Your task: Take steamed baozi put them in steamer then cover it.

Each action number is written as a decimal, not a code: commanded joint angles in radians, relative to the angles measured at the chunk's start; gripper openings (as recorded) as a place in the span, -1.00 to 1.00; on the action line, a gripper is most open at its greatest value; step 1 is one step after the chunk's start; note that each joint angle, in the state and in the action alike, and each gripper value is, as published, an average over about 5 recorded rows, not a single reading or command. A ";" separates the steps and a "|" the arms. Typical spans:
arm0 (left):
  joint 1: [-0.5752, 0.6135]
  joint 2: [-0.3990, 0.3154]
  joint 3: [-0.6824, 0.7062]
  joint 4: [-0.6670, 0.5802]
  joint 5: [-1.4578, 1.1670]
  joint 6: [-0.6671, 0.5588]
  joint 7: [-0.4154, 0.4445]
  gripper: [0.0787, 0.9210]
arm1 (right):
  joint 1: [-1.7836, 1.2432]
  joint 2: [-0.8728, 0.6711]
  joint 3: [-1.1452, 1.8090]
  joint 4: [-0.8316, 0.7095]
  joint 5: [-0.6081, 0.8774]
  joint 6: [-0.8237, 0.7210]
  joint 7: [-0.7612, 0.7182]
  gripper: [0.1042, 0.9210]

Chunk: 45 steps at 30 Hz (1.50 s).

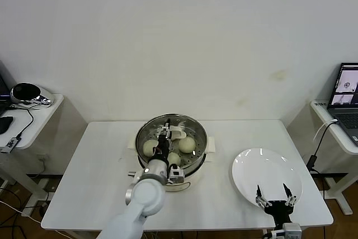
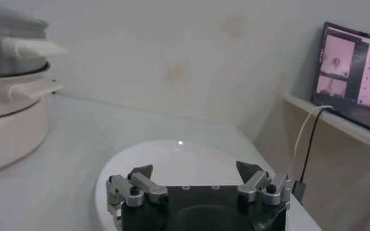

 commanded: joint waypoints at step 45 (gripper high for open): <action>1.014 0.022 -0.516 -0.264 -1.608 -0.624 -0.432 0.77 | -0.159 -0.098 -0.177 0.050 0.126 0.305 -0.065 0.76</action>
